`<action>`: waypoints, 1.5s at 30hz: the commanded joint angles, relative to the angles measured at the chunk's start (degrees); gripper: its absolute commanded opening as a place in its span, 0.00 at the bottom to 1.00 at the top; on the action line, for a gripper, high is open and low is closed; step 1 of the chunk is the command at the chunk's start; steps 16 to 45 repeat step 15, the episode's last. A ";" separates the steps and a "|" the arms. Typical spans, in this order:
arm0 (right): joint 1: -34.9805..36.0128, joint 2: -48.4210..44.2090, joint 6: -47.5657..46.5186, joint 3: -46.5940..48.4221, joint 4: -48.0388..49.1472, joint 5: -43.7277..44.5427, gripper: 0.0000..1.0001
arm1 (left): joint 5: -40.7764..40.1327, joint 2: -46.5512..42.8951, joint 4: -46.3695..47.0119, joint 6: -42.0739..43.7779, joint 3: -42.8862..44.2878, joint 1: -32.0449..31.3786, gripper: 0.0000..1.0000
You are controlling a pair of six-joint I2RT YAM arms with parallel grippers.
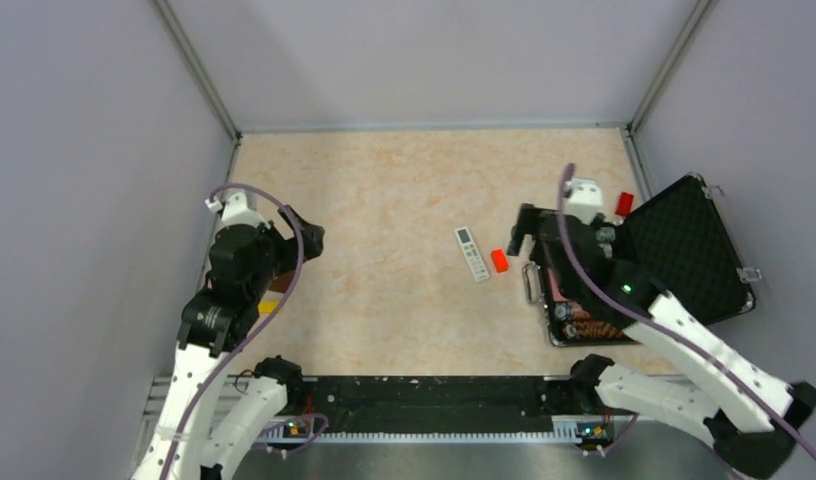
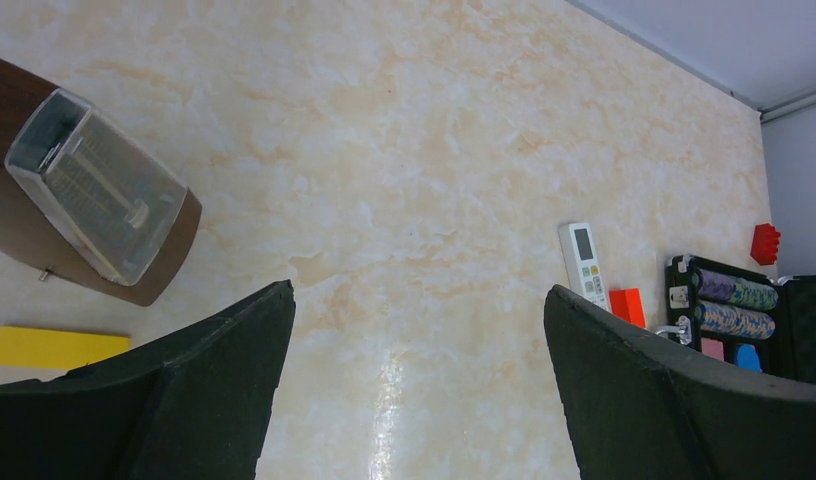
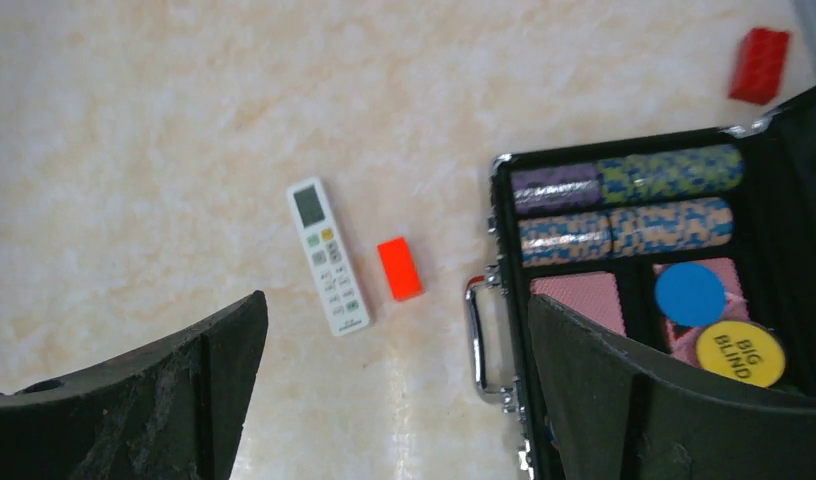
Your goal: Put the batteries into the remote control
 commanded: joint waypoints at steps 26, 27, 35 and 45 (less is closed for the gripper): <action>-0.54 -36.80 3.57 1.49 -16.29 18.27 0.99 | 6.52 -19.21 -9.12 1.06 -3.99 0.25 0.99; -0.54 -36.80 3.57 1.49 -16.29 18.27 0.99 | 6.52 -19.21 -9.12 1.06 -3.99 0.25 0.99; -0.54 -36.80 3.57 1.49 -16.29 18.27 0.99 | 6.52 -19.21 -9.12 1.06 -3.99 0.25 0.99; -0.54 -36.80 3.57 1.49 -16.29 18.27 0.99 | 6.52 -19.21 -9.12 1.06 -3.99 0.25 0.99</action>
